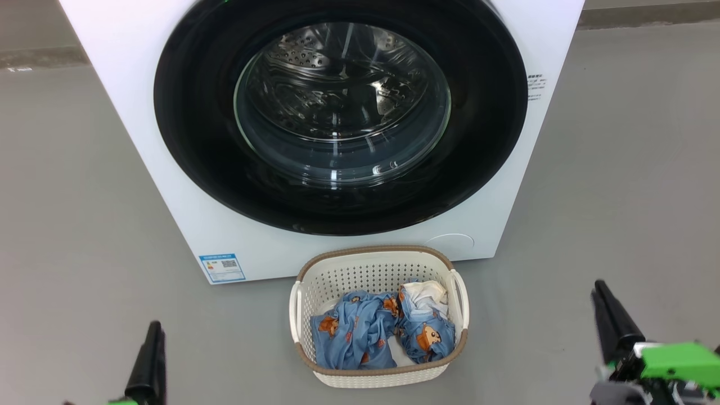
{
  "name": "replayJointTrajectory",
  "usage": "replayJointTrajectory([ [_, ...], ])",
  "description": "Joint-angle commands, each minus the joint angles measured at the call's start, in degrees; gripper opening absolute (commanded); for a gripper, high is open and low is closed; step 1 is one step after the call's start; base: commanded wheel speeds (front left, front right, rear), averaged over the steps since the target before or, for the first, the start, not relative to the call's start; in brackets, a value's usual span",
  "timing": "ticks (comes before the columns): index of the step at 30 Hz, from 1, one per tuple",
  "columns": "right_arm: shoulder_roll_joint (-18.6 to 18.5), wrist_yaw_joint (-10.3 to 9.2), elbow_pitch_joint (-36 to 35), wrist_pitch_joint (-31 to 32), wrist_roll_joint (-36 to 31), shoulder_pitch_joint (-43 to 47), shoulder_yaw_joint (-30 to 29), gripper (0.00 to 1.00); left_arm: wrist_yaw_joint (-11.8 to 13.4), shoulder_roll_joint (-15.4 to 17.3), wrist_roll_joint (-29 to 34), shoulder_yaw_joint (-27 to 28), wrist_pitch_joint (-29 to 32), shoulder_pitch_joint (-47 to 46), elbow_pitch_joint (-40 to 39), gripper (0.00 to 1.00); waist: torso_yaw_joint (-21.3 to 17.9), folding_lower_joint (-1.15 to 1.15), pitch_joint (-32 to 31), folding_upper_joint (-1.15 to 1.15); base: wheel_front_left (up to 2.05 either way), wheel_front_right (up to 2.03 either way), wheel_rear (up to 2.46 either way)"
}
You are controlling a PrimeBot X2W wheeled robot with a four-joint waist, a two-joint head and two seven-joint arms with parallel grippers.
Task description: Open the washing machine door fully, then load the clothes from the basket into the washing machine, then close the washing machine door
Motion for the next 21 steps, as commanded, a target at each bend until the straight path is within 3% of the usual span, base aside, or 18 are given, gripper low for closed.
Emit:
replayJointTrajectory([
  [1, 0.31, 0.0, 0.8, -0.01, 0.0, 0.61, 0.05, 1.0, 0.0, -0.24, 0.02, -0.06, -0.05, 0.55, 0.73, 1.0, 0.0, 0.0, 0.01, 0.0, 0.0, 0.0, 0.0],
  [8, 0.37, 0.02, 0.87, -0.47, -0.35, 0.83, 0.4, 1.0, 0.0, -0.25, 0.71, -0.22, -1.09, 0.86, 0.26, 1.0, 0.08, 0.13, -0.05, 0.0, 0.0, 0.0, 0.0],
  [21, -1.37, 0.05, 0.72, -3.0, -4.83, -0.32, 2.27, 1.0, 0.0, 0.56, 6.08, -0.43, -3.14, 0.47, -1.19, 1.0, 0.42, 0.0, 0.39, 0.0, 0.0, 0.0, 0.0],
])
